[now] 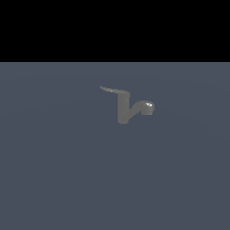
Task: Turn on the faucet by rotating a designated handle.
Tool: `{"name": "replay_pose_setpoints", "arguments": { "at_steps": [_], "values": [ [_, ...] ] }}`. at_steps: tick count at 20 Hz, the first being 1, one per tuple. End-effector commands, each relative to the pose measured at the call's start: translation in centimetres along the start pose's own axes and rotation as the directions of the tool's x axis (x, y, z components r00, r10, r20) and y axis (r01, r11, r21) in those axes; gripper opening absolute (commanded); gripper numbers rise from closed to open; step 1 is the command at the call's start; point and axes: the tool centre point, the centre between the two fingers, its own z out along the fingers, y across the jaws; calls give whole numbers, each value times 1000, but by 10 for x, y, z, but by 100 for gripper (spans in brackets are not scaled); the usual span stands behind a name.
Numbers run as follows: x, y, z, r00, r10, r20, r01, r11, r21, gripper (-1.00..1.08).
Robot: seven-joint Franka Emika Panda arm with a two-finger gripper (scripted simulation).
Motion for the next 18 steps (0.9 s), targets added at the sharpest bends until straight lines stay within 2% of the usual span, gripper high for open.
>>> {"name": "replay_pose_setpoints", "arguments": {
  "at_steps": [1,9,18],
  "values": [
    [8,-10,10,999,43,1,-43,999,0,-100],
    [46,-43,50,978,206,5,-206,978,-1,-100],
    [94,-74,94,923,384,8,-384,923,-2,-100]
  ]
}}
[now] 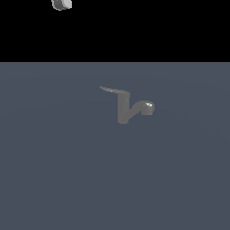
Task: Turn on the faucet by rotating a designated handle.
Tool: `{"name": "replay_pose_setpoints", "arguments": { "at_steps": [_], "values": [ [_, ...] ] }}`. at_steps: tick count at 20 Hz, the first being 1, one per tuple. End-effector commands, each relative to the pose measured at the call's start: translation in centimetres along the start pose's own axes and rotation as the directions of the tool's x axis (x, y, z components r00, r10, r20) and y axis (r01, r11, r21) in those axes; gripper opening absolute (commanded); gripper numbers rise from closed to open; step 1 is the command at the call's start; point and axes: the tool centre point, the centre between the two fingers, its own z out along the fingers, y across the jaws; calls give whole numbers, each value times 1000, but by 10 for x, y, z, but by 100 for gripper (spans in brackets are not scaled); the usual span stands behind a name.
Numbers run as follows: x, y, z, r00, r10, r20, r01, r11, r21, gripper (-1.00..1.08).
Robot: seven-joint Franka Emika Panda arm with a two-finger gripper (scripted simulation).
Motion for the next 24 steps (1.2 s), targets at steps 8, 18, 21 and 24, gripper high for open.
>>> {"name": "replay_pose_setpoints", "arguments": {
  "at_steps": [8,18,21,24],
  "values": [
    [43,-41,45,982,191,4,-191,982,0,-100],
    [96,-71,91,925,380,5,-380,925,-4,-100],
    [113,-78,106,900,436,5,-436,900,-6,-100],
    [132,-85,121,870,493,4,-493,870,-9,-100]
  ]
}}
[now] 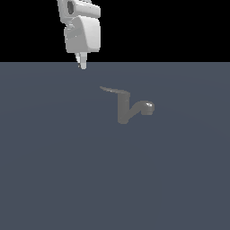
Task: Turn on the faucet by rotating a designated handle.
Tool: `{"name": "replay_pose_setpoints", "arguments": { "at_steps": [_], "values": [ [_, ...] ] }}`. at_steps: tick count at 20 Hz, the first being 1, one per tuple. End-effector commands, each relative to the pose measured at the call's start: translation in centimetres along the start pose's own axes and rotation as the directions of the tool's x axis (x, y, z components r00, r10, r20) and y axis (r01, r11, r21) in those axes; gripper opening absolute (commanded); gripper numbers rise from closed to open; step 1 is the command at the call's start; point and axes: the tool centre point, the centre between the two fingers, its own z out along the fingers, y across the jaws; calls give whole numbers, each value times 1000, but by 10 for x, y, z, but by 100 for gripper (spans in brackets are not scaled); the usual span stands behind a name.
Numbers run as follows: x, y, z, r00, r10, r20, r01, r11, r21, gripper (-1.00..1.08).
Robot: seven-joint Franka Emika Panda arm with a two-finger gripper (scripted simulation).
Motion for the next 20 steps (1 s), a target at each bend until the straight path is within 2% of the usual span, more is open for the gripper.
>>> {"name": "replay_pose_setpoints", "arguments": {
  "at_steps": [1,7,20],
  "values": [
    [12,-12,13,998,55,-1,-55,998,-2,-100],
    [45,-38,44,982,190,-3,-190,982,-7,-100],
    [109,-71,95,913,407,-5,-407,913,-13,-100]
  ]
}}
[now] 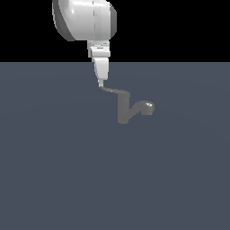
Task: Turn on the faucet by rotating a designated handle.
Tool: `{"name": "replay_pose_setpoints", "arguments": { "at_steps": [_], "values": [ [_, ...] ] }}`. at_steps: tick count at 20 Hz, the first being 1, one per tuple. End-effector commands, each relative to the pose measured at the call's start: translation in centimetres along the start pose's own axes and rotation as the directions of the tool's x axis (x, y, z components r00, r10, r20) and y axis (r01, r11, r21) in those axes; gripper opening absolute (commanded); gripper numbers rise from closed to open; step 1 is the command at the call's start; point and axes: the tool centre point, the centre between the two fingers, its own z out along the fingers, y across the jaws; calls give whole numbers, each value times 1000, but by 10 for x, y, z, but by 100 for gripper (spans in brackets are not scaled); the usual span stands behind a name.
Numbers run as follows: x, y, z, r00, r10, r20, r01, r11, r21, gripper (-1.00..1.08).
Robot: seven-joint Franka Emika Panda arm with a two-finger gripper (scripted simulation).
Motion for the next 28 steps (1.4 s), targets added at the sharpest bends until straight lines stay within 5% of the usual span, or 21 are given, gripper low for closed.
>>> {"name": "replay_pose_setpoints", "arguments": {
  "at_steps": [1,20,28],
  "values": [
    [8,-6,7,1000,31,0,-31,1000,-2,-100],
    [17,-15,14,998,69,3,-69,998,-2,-100],
    [12,3,14,998,69,3,-69,998,-2,-100]
  ]
}}
